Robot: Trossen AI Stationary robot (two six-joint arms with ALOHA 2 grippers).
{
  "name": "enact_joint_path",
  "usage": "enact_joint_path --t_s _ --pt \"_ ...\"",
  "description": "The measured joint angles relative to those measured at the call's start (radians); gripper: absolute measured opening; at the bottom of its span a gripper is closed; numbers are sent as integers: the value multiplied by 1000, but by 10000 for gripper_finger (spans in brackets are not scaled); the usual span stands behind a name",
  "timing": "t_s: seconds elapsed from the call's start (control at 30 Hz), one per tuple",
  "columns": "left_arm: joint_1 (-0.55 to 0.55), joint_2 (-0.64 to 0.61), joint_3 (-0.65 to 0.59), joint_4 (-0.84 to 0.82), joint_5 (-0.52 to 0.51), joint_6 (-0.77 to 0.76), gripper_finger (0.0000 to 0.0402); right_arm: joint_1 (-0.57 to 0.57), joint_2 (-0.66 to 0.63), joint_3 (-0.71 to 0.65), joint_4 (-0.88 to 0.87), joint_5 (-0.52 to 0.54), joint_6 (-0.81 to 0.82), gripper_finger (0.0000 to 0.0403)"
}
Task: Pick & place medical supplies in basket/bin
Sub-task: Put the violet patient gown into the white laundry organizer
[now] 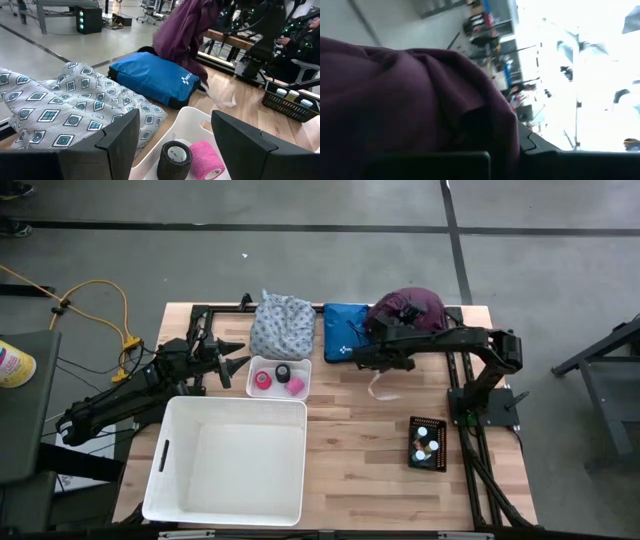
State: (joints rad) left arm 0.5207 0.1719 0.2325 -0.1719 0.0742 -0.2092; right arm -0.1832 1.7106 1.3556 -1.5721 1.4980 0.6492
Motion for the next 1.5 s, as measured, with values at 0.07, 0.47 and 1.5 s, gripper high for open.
enact_joint_path --t_s 0.07,0.47,1.5 --pt "0 0 0 0 0 0 240 3 -10 16 0 36 -7 3" --pt "0 0 0 0 0 0 240 66 -17 261 55 74 -218 3" --pt "0 0 0 0 0 0 240 411 -17 576 1090 -23 -1446 3"
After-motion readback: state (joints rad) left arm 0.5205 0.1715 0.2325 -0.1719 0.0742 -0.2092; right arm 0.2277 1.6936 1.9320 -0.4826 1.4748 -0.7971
